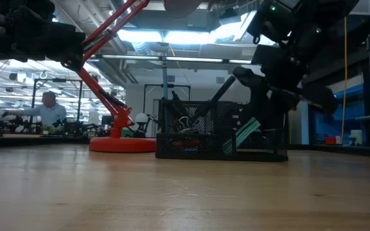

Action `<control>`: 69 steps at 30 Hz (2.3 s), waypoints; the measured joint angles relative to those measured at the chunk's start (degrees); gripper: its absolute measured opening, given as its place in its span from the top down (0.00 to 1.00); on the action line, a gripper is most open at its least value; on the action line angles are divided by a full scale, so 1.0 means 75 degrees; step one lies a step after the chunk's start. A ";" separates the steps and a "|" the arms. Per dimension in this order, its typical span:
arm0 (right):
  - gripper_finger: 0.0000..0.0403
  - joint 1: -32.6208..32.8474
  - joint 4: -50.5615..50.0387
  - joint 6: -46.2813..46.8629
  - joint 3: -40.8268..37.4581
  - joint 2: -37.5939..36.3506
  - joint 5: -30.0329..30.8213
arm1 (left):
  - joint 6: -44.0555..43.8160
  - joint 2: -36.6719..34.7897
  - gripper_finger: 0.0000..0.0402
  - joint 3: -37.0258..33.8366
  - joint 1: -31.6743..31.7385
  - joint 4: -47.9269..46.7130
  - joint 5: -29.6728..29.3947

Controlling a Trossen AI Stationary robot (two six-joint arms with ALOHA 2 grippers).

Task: Pick and place office supplies into organizer
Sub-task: Put the light blue notepad into the black desk organizer, then return to Home Position

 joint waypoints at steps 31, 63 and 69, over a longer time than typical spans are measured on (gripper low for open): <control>0.79 -0.1011 -0.1236 0.2782 0.0060 -0.1626 -0.0398 | -0.0387 -0.0170 0.78 0.0000 0.0003 -0.0052 0.0003; 0.79 -0.1644 -0.0372 0.5321 -0.2770 -0.8006 0.0744 | -0.1113 -0.2937 0.79 0.0000 0.3053 -0.1350 0.2237; 0.79 -0.1644 -0.0410 0.5345 -0.2770 -0.8058 0.0816 | -0.1202 -0.3763 0.79 0.0000 0.3697 -0.2016 0.2264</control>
